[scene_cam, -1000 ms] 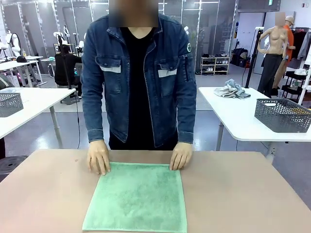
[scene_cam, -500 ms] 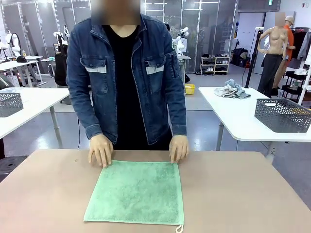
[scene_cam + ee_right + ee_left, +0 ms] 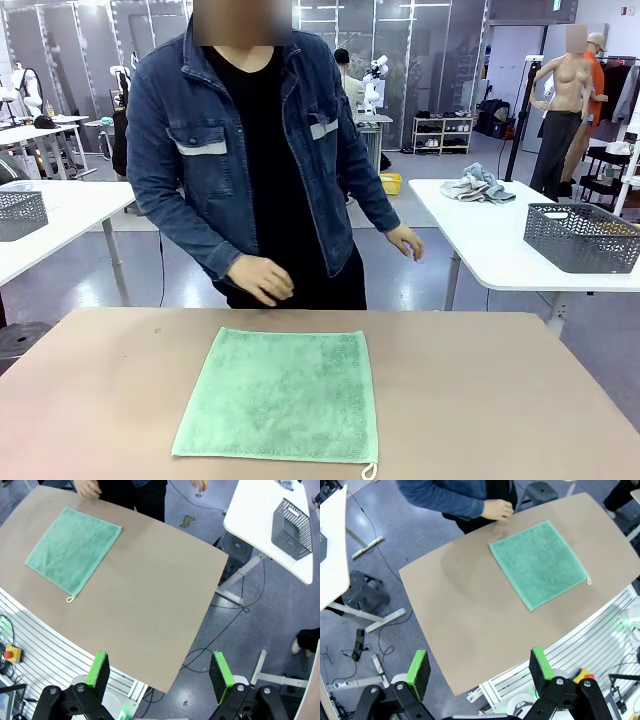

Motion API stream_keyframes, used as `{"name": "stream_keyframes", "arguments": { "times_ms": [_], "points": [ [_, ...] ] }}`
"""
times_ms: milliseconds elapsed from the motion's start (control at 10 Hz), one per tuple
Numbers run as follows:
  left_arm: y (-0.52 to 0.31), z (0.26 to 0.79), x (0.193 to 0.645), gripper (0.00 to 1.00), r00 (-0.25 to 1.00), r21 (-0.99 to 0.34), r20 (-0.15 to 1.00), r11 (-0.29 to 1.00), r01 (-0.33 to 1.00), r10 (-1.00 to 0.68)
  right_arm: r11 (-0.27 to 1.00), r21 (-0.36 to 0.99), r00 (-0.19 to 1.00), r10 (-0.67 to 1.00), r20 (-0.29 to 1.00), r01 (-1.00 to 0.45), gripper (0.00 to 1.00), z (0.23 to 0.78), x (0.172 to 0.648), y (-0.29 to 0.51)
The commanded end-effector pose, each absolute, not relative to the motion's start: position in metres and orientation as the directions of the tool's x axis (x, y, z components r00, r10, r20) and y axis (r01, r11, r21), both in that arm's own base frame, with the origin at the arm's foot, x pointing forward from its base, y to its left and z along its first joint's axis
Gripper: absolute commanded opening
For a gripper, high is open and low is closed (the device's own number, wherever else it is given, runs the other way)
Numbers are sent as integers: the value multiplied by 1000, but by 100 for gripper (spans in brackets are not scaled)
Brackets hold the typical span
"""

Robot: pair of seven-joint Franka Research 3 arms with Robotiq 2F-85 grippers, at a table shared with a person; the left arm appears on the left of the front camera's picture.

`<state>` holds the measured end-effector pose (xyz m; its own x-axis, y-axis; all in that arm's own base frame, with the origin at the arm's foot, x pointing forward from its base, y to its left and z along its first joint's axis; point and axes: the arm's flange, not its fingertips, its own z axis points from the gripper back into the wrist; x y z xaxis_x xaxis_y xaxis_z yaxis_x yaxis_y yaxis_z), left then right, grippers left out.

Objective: Fold the towels and place them in the basket.
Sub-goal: When a person lays out a Towel with hook on the table, fold it in half twice.

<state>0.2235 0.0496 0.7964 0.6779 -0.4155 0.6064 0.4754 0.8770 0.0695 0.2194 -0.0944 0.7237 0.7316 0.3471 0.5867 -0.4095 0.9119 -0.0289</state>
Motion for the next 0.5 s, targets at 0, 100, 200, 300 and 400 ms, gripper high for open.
{"name": "stream_keyframes", "arguments": {
  "times_ms": [0,100,200,300,400],
  "points": [
    [49,797,224,100,674,71,608,874,480,-419,912,-30,730,347,589,-409,100,725,219,-95],
    [50,796,224,100,678,69,606,877,475,-416,912,-29,732,347,587,-409,100,724,219,-94],
    [32,801,216,100,611,199,608,842,501,-507,860,-145,661,475,581,-490,100,726,217,-76],
    [10,797,211,100,524,315,573,760,569,-630,790,-213,601,584,545,-574,100,723,220,-51],
    [-15,787,209,100,439,422,481,639,643,-759,704,-263,529,683,504,-659,100,716,222,-22]
  ]
}}
